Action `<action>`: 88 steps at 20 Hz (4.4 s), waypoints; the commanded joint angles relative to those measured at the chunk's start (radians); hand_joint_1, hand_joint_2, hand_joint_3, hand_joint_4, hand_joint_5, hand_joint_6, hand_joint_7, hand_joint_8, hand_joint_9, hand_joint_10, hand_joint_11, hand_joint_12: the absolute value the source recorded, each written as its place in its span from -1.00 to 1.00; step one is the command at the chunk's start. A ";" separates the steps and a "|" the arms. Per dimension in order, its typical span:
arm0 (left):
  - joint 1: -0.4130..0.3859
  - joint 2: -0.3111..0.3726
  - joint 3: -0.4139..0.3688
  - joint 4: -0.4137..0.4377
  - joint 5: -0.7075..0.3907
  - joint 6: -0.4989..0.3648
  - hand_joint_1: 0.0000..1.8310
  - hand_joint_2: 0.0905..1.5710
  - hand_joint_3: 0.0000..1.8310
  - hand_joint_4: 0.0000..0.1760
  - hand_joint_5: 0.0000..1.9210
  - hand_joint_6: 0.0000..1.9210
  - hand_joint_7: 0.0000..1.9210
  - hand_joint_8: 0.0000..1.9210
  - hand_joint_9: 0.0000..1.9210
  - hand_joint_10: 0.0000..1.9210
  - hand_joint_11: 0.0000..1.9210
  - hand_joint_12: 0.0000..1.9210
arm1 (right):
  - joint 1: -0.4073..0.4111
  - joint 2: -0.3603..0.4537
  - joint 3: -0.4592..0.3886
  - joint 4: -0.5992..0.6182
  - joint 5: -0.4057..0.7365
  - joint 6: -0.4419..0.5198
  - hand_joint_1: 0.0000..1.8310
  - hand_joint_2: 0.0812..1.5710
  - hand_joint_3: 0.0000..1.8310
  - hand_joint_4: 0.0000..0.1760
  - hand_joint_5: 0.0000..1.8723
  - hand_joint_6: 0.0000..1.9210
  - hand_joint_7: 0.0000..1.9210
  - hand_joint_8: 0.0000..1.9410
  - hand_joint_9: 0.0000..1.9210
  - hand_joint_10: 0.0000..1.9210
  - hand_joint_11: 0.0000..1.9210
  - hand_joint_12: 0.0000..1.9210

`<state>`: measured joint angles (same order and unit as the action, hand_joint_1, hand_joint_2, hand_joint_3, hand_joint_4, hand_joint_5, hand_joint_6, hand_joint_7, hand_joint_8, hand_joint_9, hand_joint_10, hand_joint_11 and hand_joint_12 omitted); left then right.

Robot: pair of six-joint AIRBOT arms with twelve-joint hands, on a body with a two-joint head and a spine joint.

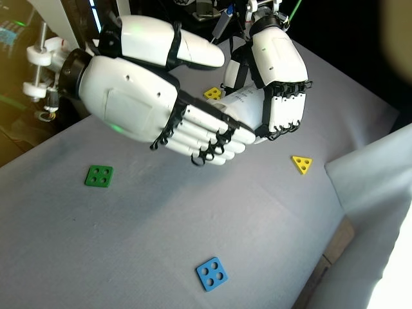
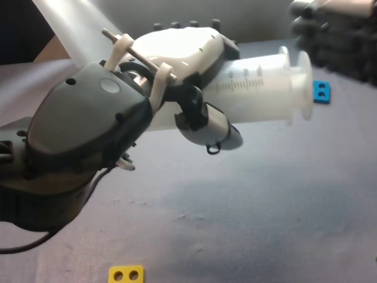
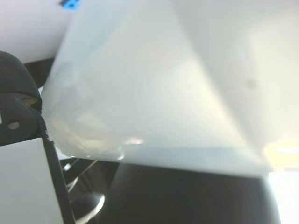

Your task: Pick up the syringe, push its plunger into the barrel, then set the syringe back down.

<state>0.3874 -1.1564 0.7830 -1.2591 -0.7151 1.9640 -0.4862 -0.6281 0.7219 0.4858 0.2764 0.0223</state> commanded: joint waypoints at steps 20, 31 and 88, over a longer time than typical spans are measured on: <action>0.192 -0.014 0.042 0.315 -0.027 -0.160 0.49 0.44 -1.00 -1.00 -0.04 -0.01 -0.09 0.30 -0.20 0.49 -0.38 0.49 | -0.005 0.026 0.233 -1.247 0.460 0.214 -1.00 0.73 -1.00 -1.00 -1.00 -1.00 -1.00 -1.00 -1.00 -1.00 -1.00 -1.00; 0.281 -0.064 0.066 0.442 -0.001 -0.240 0.50 0.43 -1.00 -1.00 -0.03 -0.06 -0.06 0.25 -0.16 0.47 -0.34 0.46 | -0.020 0.011 0.279 -1.600 0.734 0.266 -1.00 0.74 -1.00 -1.00 -1.00 -1.00 -1.00 -1.00 -1.00 -1.00 -1.00 -1.00; -0.205 0.360 -0.067 0.660 0.660 -0.272 -0.44 0.97 -1.00 -1.00 -0.06 1.00 0.07 1.00 0.06 1.00 0.07 1.00 | -0.001 0.008 0.261 -1.654 0.752 0.249 -0.57 1.00 -0.97 -1.00 0.17 1.00 0.23 1.00 0.21 1.00 0.26 1.00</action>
<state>0.1982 -0.7990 0.7170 -0.5949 0.0238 1.6958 -0.5007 -0.6182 0.9852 -1.2430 0.9691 0.2684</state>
